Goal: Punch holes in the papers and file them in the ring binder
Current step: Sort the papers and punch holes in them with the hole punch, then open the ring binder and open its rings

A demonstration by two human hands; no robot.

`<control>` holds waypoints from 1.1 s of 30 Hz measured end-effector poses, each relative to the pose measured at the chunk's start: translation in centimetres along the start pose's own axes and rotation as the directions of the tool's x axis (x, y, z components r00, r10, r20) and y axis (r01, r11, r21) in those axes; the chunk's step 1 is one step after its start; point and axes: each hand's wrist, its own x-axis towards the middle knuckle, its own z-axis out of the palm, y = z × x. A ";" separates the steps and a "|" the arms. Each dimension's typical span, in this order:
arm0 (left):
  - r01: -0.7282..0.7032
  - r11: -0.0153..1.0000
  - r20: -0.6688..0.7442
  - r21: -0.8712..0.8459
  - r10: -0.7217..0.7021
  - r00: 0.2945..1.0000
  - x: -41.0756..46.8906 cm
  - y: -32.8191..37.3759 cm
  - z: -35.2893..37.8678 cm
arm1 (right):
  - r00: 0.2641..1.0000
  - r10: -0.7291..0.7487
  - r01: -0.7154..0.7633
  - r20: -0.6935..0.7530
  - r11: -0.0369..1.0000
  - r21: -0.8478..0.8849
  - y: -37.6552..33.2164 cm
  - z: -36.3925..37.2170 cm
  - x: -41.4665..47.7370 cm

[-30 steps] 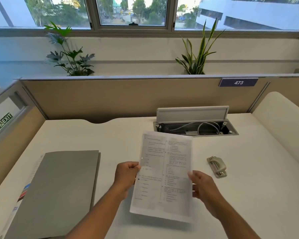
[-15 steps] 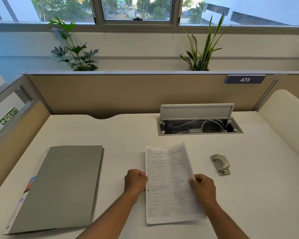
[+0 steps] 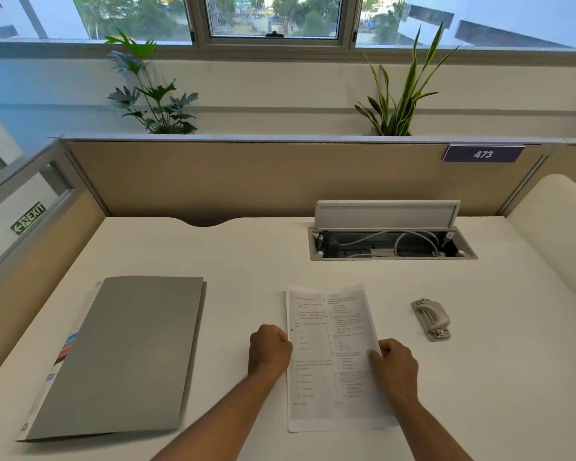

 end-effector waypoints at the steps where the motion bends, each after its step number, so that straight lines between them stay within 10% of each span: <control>1: -0.003 1.000 0.002 0.002 0.003 1.000 0.0 0.1 0.2 | 1.000 0.004 -0.004 -0.008 1.000 -0.001 0.0 -0.1 0.1; 20: -0.031 0.999 0.005 -0.025 0.031 0.999 -0.7 0.2 0.0 | 0.980 -0.007 -0.018 -0.199 0.992 -0.122 -0.4 -0.5 -1.3; 33: -0.220 0.975 -0.281 -0.025 0.205 0.938 0.3 -3.7 -15.2 | 0.909 -0.218 0.099 0.356 0.941 0.322 -14.8 11.0 -12.7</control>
